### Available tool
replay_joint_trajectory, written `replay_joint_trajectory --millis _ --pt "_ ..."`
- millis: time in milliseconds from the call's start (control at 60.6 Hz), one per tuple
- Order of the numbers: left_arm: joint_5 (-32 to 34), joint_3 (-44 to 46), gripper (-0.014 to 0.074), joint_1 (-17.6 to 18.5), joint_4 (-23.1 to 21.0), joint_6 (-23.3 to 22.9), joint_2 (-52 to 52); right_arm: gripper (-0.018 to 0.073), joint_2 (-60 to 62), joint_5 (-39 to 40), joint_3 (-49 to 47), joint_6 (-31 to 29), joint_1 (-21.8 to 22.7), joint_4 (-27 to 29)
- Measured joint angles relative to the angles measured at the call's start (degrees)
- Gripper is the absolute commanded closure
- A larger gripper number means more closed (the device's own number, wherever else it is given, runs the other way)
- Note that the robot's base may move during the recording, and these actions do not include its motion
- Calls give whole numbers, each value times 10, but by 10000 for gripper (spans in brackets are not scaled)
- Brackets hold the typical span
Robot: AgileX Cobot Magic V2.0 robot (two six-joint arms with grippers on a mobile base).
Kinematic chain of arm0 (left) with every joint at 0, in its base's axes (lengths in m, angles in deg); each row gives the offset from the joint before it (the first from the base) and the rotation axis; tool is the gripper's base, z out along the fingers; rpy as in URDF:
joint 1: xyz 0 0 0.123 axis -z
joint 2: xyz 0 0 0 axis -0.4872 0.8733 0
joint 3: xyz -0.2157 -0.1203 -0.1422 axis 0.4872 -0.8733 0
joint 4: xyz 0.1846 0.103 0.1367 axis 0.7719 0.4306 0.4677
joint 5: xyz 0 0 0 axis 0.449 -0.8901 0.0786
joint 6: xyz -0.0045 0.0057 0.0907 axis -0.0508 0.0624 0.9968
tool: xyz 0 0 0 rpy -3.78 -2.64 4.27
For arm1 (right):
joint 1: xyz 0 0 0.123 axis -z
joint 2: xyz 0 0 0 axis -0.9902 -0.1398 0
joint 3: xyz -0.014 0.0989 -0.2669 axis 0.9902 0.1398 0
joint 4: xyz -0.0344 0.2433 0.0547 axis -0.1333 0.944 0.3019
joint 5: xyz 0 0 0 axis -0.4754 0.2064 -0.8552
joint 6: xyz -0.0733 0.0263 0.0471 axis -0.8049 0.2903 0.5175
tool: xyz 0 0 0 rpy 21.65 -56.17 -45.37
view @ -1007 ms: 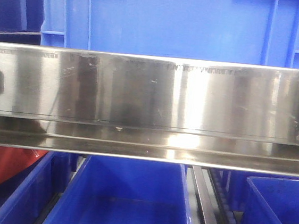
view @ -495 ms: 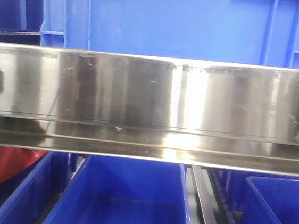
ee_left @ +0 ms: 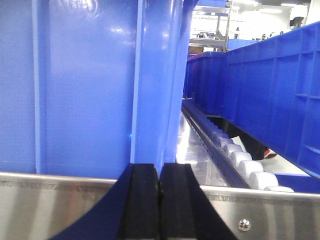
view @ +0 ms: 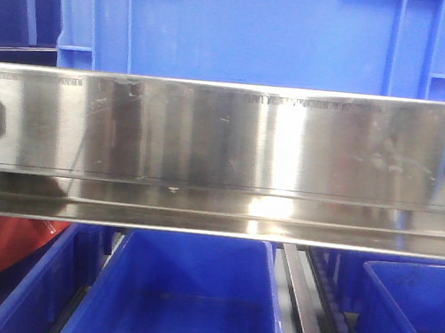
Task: Place cylindrical capacitor in blue bin on shelf
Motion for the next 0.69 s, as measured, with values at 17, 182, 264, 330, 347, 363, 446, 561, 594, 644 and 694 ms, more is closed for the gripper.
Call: replay_joint_trajectory --millis 17,182,264,330,347,363,446,561,594,644,694 --pt "0 0 708 0 0 0 0 722 3 4 13 0 1 -1" --pt "0 0 708 0 0 0 0 722 9 50 84 0 5 -1" --pt "0 0 708 0 0 0 -1 722 9 72 99 0 5 -7" --pt "0 0 708 0 0 0 -1 722 10 87 100 0 5 -12" --pt "0 0 708 0 0 0 -1 722 10 88 100 0 5 -13" --pt "0 0 708 0 0 0 -1 722 10 91 100 0 5 -16" --pt "0 0 708 0 0 0 -1 722 10 96 100 0 5 -18" --pt "0 0 708 0 0 0 -1 722 10 99 100 0 5 -19" --pt "0 0 708 0 0 0 -1 722 10 99 100 0 5 -19" --pt "0 0 708 0 0 0 -1 722 10 99 100 0 5 -19" --pt "0 0 708 0 0 0 -1 722 10 99 100 0 5 -19"
